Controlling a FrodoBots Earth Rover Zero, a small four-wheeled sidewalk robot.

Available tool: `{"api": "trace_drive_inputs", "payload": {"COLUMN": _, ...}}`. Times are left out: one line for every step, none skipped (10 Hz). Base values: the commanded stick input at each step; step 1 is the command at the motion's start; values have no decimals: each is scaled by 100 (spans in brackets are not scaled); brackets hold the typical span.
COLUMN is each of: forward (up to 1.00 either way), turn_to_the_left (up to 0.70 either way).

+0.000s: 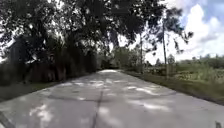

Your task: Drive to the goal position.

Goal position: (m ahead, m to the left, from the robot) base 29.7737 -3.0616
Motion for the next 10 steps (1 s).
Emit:
{"api": "trace_drive_inputs", "payload": {"forward": 100, "turn_to_the_left": 0}}
{"api": "trace_drive_inputs", "payload": {"forward": 100, "turn_to_the_left": 0}}
{"api": "trace_drive_inputs", "payload": {"forward": 100, "turn_to_the_left": 0}}
{"api": "trace_drive_inputs", "payload": {"forward": 100, "turn_to_the_left": 0}}
{"api": "trace_drive_inputs", "payload": {"forward": 100, "turn_to_the_left": 0}}
{"api": "trace_drive_inputs", "payload": {"forward": 100, "turn_to_the_left": 0}}
{"api": "trace_drive_inputs", "payload": {"forward": 100, "turn_to_the_left": 0}}
{"api": "trace_drive_inputs", "payload": {"forward": 100, "turn_to_the_left": 0}}
{"api": "trace_drive_inputs", "payload": {"forward": 100, "turn_to_the_left": 0}}
{"api": "trace_drive_inputs", "payload": {"forward": 100, "turn_to_the_left": 0}}
